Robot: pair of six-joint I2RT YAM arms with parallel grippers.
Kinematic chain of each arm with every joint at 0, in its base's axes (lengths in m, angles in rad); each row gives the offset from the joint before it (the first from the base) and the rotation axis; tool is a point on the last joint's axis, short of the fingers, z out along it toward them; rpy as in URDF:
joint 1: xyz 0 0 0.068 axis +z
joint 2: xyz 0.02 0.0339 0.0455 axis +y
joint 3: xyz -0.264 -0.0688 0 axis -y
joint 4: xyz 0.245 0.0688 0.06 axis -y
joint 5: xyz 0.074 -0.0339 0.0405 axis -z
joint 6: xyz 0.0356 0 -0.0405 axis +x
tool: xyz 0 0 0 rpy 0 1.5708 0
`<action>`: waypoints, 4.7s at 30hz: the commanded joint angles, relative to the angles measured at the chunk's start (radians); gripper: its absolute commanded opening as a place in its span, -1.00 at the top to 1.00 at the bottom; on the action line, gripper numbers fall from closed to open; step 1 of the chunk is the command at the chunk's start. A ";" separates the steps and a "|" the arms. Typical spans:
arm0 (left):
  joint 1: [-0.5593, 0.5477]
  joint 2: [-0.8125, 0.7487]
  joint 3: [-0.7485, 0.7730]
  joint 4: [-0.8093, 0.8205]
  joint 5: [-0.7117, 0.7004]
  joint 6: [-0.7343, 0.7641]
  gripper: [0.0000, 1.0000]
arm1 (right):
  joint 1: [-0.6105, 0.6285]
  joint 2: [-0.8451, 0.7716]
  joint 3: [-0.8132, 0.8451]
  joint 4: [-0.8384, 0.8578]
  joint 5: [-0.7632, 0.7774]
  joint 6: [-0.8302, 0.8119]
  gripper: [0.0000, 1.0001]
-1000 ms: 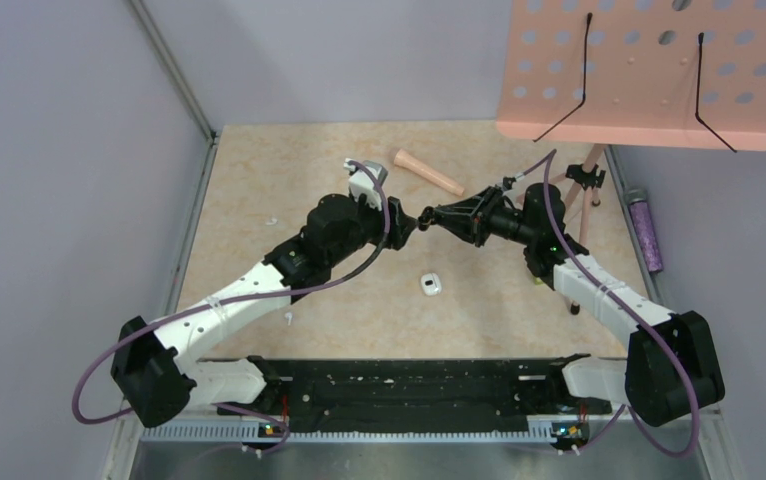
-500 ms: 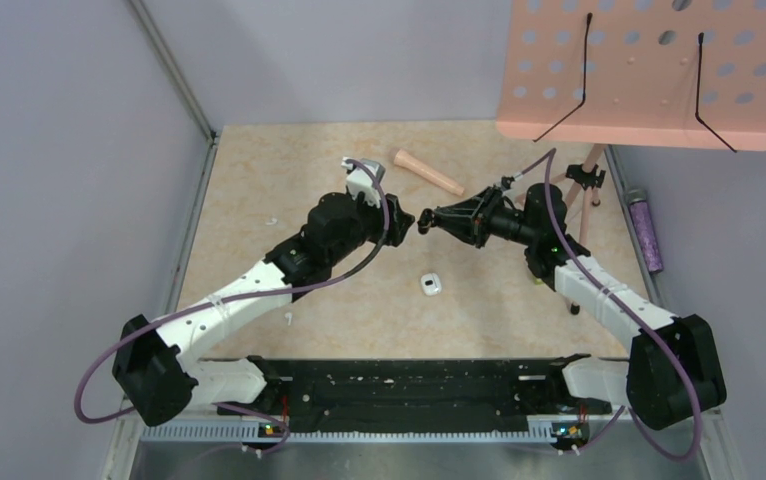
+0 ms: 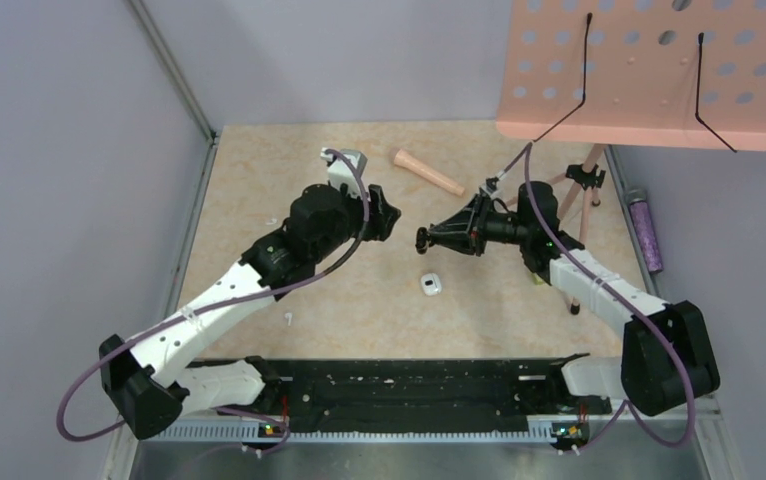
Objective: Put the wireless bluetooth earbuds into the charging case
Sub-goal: Adjust the right earbud in the right side groove of the charging case.
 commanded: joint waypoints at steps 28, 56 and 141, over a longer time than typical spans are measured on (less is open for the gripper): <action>-0.035 0.077 0.078 -0.184 0.257 -0.764 -0.20 | -0.007 0.012 0.007 -0.044 0.104 -0.004 1.00; -0.055 0.155 0.095 -0.192 0.120 -0.762 0.23 | -0.006 -0.001 0.000 -0.011 0.087 0.018 1.00; -0.055 0.212 0.236 -0.263 0.107 -0.490 0.27 | -0.007 -0.063 0.023 -0.105 0.006 -0.079 1.00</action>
